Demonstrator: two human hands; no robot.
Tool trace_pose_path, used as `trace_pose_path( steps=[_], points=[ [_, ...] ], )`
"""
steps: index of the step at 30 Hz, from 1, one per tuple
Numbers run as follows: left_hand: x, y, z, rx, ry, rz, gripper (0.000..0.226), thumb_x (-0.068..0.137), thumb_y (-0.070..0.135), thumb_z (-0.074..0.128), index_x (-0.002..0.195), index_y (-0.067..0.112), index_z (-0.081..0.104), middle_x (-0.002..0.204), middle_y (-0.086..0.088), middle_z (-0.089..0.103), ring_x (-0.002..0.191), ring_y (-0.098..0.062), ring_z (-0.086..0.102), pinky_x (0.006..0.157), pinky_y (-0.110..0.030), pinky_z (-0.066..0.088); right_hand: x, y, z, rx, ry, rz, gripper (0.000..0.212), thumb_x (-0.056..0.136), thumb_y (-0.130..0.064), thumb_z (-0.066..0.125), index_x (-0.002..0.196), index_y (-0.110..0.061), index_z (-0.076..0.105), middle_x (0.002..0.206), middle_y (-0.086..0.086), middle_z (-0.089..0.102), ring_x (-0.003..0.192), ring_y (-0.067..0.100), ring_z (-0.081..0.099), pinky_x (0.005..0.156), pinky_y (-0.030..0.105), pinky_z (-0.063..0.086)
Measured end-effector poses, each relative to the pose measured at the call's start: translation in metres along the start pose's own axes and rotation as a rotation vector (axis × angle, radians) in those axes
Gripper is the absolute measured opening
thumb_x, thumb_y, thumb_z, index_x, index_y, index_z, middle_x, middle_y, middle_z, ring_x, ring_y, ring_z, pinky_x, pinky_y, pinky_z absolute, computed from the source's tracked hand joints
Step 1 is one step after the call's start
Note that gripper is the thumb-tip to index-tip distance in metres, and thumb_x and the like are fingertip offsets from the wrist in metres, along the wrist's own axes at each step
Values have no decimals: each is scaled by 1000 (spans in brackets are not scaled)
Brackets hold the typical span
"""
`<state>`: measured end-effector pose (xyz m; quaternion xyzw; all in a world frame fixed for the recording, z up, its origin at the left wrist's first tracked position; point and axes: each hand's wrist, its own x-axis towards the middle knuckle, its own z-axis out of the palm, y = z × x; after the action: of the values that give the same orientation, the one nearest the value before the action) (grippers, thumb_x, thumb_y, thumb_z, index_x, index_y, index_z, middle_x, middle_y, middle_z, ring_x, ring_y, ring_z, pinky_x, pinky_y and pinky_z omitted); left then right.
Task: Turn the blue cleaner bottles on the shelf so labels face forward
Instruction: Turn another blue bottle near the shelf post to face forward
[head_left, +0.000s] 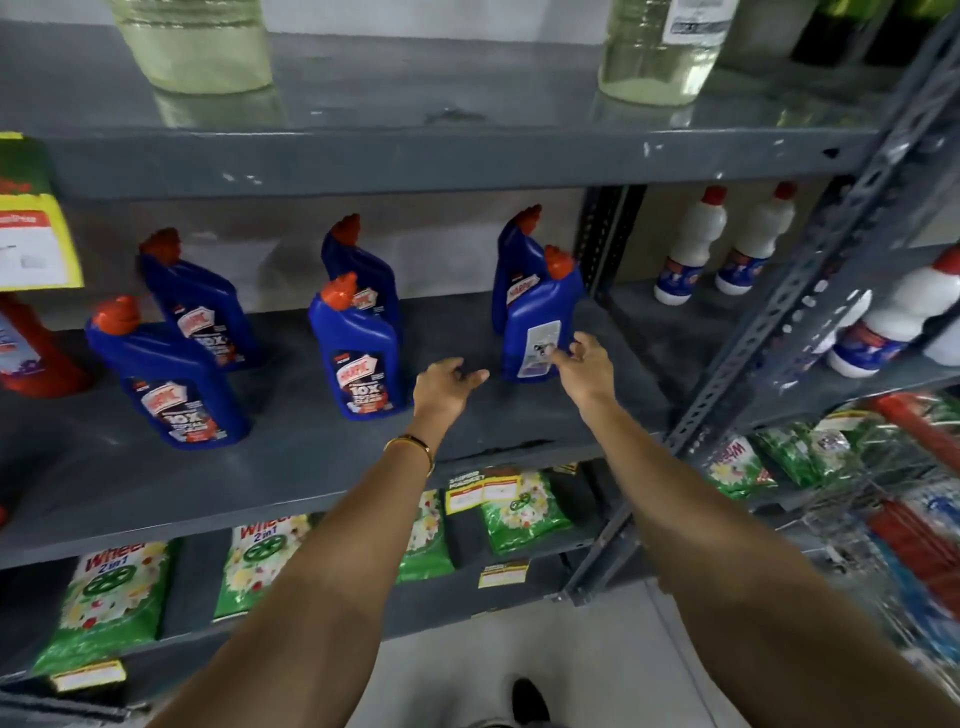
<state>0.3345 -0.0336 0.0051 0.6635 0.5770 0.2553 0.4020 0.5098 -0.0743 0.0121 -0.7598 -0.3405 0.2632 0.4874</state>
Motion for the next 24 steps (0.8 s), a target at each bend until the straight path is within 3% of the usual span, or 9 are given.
trace_pose_path(
  steps=[4, 7, 12, 14, 20, 24],
  points=[
    [20, 27, 30, -95, -6, -15, 70, 77, 30, 70, 135, 5, 41, 136, -17, 52, 125, -29, 49, 106, -39, 39, 36, 9, -17, 10, -92, 35, 73, 82, -29, 68, 143, -12, 32, 145, 13, 44, 131, 26, 45, 100, 34, 40],
    [32, 39, 43, -156, -8, 23, 67, 72, 17, 75, 129, 0, 45, 133, -18, 54, 122, -30, 51, 101, -36, 41, 60, 14, -23, -28, -201, 11, 76, 80, -29, 71, 143, -11, 33, 143, 13, 46, 128, 26, 47, 99, 34, 40],
    [41, 48, 55, -200, 6, 20, 61, 68, 6, 77, 123, 3, 51, 124, -15, 60, 114, -27, 57, 95, -35, 46, 83, 18, -21, 14, -417, -77, 51, 81, -18, 70, 127, -10, 51, 127, 11, 62, 109, 19, 59, 88, 30, 46],
    [43, 48, 58, -219, 6, -2, 63, 66, 2, 76, 123, 4, 50, 123, -15, 61, 112, -27, 58, 97, -38, 47, 86, 21, -20, 0, -451, -87, 49, 81, -21, 70, 125, -11, 53, 123, 9, 64, 109, 21, 61, 91, 33, 48],
    [45, 52, 65, -316, 50, -32, 63, 64, -5, 76, 120, 2, 51, 121, -20, 62, 110, -32, 60, 97, -50, 48, 89, 24, -19, 25, -478, -142, 38, 83, -19, 67, 119, -12, 56, 115, 9, 66, 99, 19, 64, 83, 30, 49],
    [38, 50, 58, -371, 72, 13, 55, 60, 0, 80, 108, 2, 53, 112, -17, 65, 103, -31, 63, 90, -45, 53, 87, 18, -26, 100, -519, -181, 34, 85, -13, 64, 117, -8, 57, 115, 14, 67, 97, 20, 64, 82, 28, 51]
  ],
)
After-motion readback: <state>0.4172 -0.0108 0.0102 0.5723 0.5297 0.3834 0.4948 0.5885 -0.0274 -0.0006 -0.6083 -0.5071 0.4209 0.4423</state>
